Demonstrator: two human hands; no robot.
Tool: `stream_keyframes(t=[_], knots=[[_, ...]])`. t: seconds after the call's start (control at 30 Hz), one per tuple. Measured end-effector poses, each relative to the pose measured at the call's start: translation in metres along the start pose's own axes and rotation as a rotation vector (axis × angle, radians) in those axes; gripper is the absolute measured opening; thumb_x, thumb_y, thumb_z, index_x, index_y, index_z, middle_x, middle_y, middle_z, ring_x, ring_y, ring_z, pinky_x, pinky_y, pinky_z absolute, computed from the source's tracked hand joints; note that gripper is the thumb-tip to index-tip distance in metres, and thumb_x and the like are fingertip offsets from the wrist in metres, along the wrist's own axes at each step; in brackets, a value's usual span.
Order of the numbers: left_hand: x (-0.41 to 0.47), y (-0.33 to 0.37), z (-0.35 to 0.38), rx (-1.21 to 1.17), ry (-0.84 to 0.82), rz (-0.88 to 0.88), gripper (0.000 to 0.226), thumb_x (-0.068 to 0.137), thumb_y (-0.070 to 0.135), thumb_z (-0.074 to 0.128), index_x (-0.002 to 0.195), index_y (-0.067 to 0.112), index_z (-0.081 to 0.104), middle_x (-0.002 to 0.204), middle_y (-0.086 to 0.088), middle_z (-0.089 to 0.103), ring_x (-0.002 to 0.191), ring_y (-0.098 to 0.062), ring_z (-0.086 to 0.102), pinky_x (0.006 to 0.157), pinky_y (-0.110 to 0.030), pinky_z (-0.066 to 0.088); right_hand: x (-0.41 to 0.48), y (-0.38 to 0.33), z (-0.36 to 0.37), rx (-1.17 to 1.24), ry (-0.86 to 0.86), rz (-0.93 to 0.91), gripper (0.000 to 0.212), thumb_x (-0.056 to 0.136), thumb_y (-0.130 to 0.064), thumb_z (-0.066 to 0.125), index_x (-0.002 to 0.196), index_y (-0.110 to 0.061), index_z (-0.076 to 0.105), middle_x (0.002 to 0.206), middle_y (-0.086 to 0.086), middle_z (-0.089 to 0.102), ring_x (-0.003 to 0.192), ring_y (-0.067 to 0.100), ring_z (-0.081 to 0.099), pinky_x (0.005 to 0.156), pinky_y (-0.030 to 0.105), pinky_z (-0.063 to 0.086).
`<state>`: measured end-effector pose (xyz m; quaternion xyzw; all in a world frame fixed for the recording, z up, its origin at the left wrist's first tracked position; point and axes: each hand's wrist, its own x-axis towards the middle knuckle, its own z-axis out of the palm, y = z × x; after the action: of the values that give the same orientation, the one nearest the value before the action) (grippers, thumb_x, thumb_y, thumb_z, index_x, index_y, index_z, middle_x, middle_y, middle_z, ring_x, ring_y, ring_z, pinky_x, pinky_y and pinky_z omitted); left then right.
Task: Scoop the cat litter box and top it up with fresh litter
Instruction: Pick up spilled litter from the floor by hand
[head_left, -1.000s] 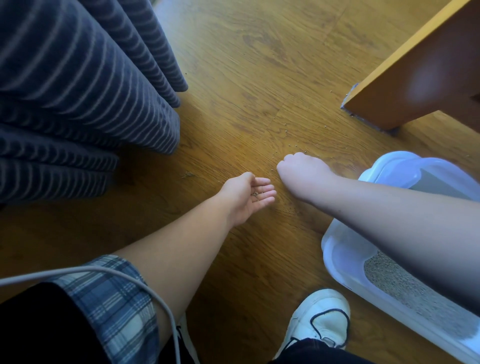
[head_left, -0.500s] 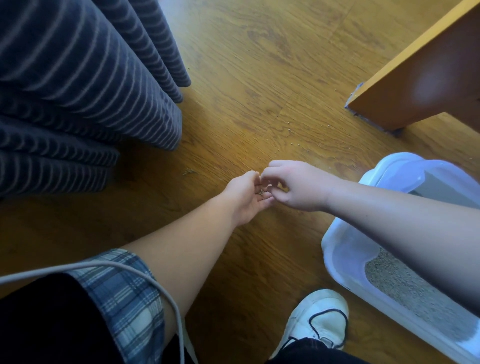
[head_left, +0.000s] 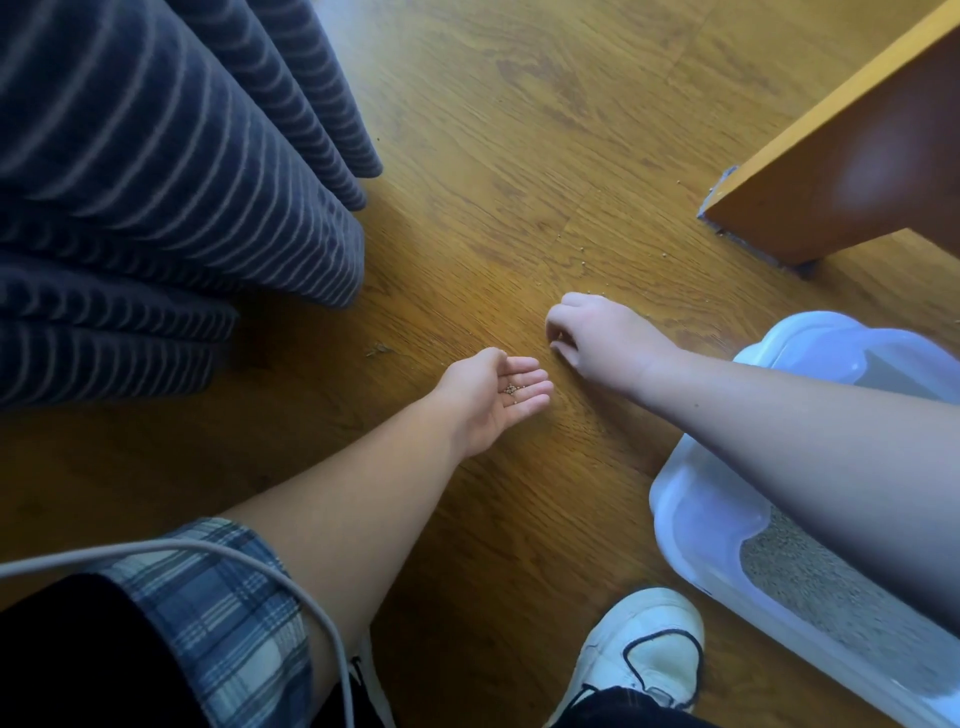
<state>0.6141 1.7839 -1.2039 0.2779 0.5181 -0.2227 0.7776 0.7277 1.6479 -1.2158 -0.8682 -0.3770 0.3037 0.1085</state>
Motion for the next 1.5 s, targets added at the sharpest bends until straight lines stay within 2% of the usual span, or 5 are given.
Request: stream_keyframes(t=[0.33,0.57,0.87,1.13,1.5], knots=[[0.001,-0.003,0.001,0.038,-0.003,-0.009,0.035,0.102,0.011,0.032,0.12,-0.005,0.058,0.118,-0.022,0.064,0.107,-0.031,0.066,0.09,-0.04,0.058,0.002,-0.002,0.006,-0.079,0.006,-0.037,0.012,0.097,-0.022,0.049,0.098,-0.014,0.059,0.101,0.002,0.054,0.099,0.024,0.053,0.072,0.04,0.048],[0.006,-0.002,0.012,-0.072,-0.003,0.041,0.029,0.103,0.013,0.034,0.109,-0.006,0.056,0.102,-0.021,0.062,0.095,-0.032,0.065,0.08,-0.043,0.059,-0.017,-0.017,-0.005,0.203,-0.046,-0.17,0.01,0.087,-0.017,0.058,0.092,-0.018,0.067,0.088,-0.01,0.055,0.084,0.014,0.056,0.076,0.029,0.045],[0.006,0.007,0.016,-0.034,0.005,0.038,0.037,0.104,0.017,0.033,0.109,-0.003,0.064,0.108,-0.02,0.069,0.096,-0.028,0.071,0.077,-0.037,0.06,0.027,0.037,-0.034,0.182,0.304,0.229,0.021,0.095,-0.012,0.055,0.11,-0.017,0.069,0.11,0.003,0.063,0.106,0.023,0.057,0.093,0.033,0.043],[0.005,0.012,0.011,-0.027,0.006,0.036,0.037,0.105,0.017,0.032,0.112,-0.003,0.063,0.112,-0.02,0.069,0.102,-0.029,0.07,0.083,-0.038,0.06,0.05,0.04,-0.027,0.152,0.283,0.209,0.015,0.093,-0.016,0.063,0.108,-0.015,0.063,0.109,0.004,0.058,0.108,0.025,0.054,0.094,0.042,0.046],[0.011,0.013,0.02,-0.04,0.014,0.029,0.036,0.104,0.016,0.034,0.112,-0.003,0.063,0.11,-0.02,0.069,0.099,-0.03,0.071,0.08,-0.038,0.06,0.045,0.041,-0.02,0.018,0.286,0.186,0.009,0.099,-0.021,0.054,0.097,-0.014,0.06,0.103,0.004,0.057,0.105,0.025,0.051,0.083,0.043,0.049]])
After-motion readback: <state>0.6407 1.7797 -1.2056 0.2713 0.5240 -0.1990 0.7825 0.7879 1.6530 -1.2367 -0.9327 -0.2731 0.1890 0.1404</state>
